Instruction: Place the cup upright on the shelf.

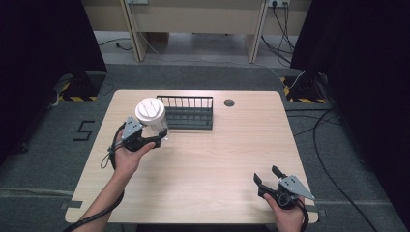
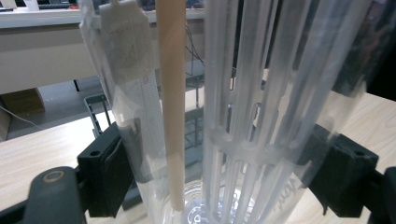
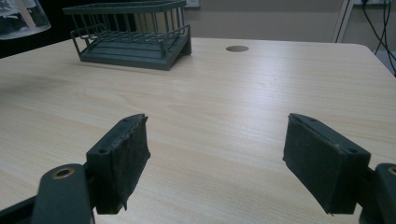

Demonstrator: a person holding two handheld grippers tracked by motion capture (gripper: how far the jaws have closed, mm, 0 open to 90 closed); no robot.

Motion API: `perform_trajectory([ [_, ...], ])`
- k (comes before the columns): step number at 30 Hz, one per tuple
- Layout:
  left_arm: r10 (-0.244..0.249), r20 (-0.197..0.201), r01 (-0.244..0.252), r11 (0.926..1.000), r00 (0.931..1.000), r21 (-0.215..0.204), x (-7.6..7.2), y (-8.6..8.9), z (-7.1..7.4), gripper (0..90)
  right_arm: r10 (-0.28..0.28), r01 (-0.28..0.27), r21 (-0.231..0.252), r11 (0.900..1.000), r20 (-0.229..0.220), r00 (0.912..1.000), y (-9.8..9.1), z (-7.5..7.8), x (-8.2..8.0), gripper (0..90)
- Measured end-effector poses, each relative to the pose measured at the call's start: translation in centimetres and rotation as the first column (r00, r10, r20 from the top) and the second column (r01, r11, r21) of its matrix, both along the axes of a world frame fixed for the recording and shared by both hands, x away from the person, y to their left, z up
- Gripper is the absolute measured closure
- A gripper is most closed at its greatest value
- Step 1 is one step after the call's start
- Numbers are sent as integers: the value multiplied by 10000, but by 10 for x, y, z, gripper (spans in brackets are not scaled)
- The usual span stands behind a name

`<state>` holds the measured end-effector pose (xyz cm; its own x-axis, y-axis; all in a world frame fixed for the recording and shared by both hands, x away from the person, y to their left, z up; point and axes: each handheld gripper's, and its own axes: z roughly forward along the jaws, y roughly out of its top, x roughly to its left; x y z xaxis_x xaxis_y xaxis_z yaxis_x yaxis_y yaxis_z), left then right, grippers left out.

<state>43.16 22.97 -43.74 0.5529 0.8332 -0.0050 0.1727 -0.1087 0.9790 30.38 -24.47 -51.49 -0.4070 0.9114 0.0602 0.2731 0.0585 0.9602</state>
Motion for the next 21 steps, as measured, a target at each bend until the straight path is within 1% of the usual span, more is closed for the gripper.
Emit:
perform_trajectory([
  [11,-37,148,37,10000,9999,24,16,-10,9,180,36,-36,-143,9999,12,10000,0,0,1,225],
  [12,-37,148,37,10000,9999,24,16,-10,9,180,36,-36,-143,9999,12,10000,0,0,1,225],
  [15,-18,182,18,10000,9998,5,23,-13,13,180,30,-30,-120,9999,-2,10000,-1,0,1,225],
  [21,-5,240,5,10000,9997,-1,31,-16,18,180,31,-31,-88,10000,-37,10000,-1,0,1,226],
])
